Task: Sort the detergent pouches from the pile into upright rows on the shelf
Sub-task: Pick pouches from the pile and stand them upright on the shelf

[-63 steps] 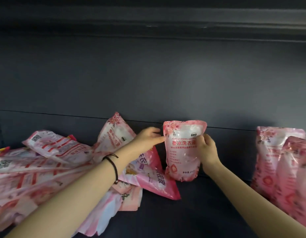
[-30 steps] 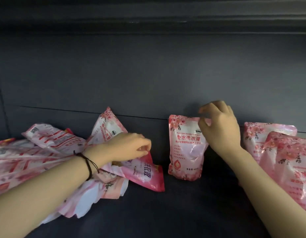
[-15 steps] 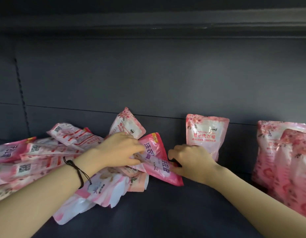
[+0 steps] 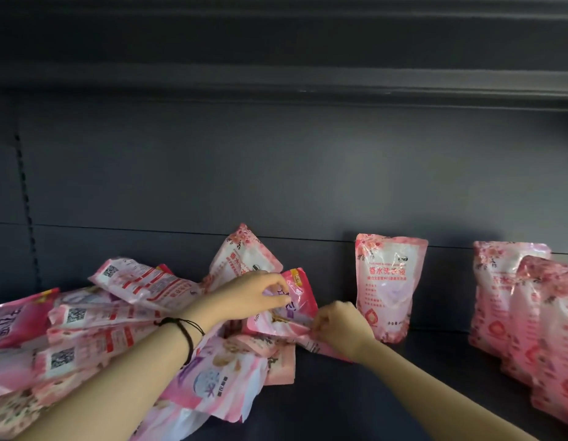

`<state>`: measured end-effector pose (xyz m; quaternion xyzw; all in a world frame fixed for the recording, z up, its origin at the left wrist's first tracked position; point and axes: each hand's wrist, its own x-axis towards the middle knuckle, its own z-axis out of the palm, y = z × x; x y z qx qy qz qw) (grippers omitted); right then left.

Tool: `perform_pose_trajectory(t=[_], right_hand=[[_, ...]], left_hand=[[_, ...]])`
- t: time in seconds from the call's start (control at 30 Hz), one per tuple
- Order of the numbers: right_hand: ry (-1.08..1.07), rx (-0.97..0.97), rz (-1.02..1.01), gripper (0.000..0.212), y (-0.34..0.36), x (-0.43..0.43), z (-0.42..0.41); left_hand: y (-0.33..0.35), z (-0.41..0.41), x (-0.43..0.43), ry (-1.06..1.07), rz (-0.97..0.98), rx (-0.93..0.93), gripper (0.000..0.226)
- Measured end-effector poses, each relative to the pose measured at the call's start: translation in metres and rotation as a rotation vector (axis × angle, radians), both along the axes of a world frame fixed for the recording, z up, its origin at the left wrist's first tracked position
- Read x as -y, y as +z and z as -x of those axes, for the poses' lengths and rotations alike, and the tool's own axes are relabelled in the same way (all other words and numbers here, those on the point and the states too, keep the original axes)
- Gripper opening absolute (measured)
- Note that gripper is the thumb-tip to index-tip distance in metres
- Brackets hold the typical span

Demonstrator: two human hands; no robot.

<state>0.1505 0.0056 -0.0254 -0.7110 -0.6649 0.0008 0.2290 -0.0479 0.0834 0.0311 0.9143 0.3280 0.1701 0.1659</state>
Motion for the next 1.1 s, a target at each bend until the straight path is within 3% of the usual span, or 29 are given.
perform_pose_trajectory(t=[0.03, 0.13, 0.27, 0.4, 0.5, 0.67, 0.77, 0.87, 0.97, 1.1], right_hand=[[0.009, -0.033, -0.01, 0.006, 0.004, 0.0, -0.004], [0.075, -0.012, -0.061, 0.022, 0.012, 0.008, -0.017], [0.191, 0.035, -0.166, 0.009, 0.021, 0.03, -0.032], [0.469, 0.028, -0.057, 0.008, 0.033, 0.06, -0.053], [0.546, 0.015, 0.053, 0.007, 0.033, 0.083, -0.069], [0.497, -0.154, 0.162, 0.008, 0.028, 0.109, -0.099], [0.47, -0.18, 0.192, 0.009, 0.014, 0.118, -0.11], [0.374, -0.21, 0.255, 0.035, 0.008, 0.121, -0.119], [0.205, -0.398, 0.406, 0.059, 0.013, 0.12, -0.118], [-0.018, -0.308, 0.525, 0.077, 0.01, 0.111, -0.112]], left_hand=[[0.0, -0.002, -0.001, 0.004, 0.028, 0.014, 0.021], [0.001, -0.009, -0.003, 0.015, 0.127, 0.065, 0.022], [0.003, -0.022, -0.002, 0.014, 0.206, 0.068, 0.022], [-0.003, -0.048, 0.009, -0.006, 0.249, -0.064, 0.029], [-0.014, -0.071, 0.022, -0.061, 0.283, -0.219, 0.033], [-0.036, -0.104, 0.04, -0.081, 0.353, -0.458, 0.051], [-0.042, -0.114, 0.044, -0.08, 0.444, -0.449, 0.052], [-0.044, -0.12, 0.049, -0.063, 0.518, -0.4, 0.05], [-0.045, -0.123, 0.056, -0.011, 0.524, -0.35, 0.056], [-0.047, -0.126, 0.063, 0.036, 0.532, -0.323, 0.063]])
